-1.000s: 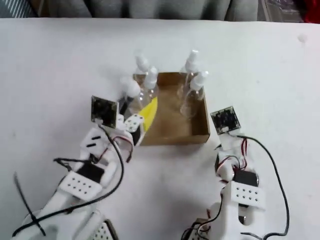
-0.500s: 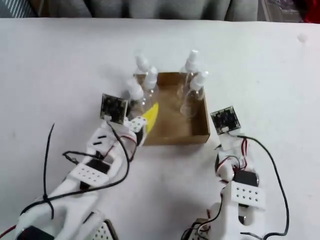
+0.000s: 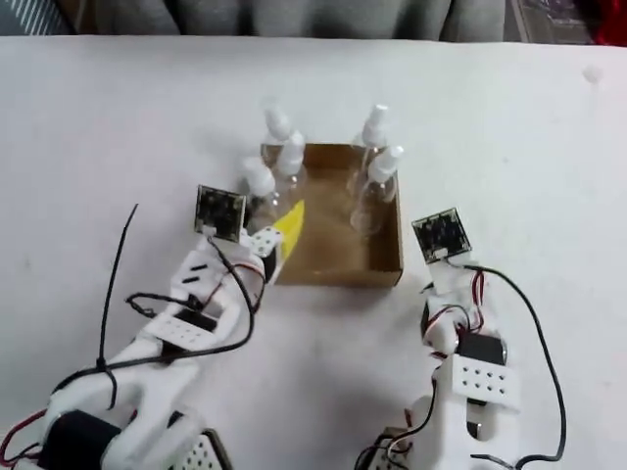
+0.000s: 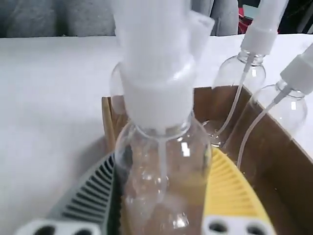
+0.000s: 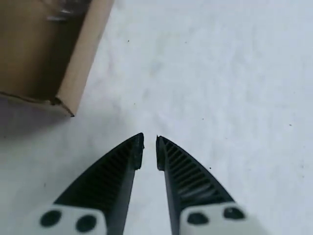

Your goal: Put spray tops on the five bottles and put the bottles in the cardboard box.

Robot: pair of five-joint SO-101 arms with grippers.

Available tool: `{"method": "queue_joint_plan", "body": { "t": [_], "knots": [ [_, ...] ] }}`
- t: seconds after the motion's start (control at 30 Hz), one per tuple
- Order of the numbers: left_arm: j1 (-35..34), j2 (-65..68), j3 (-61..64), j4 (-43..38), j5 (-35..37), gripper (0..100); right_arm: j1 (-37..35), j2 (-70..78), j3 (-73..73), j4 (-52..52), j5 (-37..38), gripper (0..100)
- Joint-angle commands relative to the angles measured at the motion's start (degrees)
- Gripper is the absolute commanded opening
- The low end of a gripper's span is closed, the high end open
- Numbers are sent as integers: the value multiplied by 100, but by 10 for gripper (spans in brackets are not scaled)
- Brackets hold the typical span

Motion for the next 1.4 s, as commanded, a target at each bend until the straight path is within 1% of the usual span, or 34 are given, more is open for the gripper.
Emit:
{"method": "queue_joint_plan", "body": {
  "t": [0.0, 0.3, 0.47, 0.77, 1.03, 1.2, 1.37],
  "knots": [
    [-92, 163, -44, -413, -79, 20, -31, 22, -35, -110, 62, 21],
    [-92, 233, -26, -378, -79, 21, -31, 22, -26, -110, 62, 21],
    [-22, 233, 79, -396, -633, 21, -31, 22, -26, -110, 70, 21],
    [22, 233, 114, -378, -659, 30, -31, 22, -26, -110, 70, 21],
    [22, 233, 264, -378, -633, 226, -31, 22, 26, -119, 229, 21],
    [-13, 233, 281, -369, -624, 283, -31, 22, 26, -119, 246, 21],
    [-13, 224, 352, -369, -624, 362, -31, 22, 26, -119, 246, 21]
  ]
}}
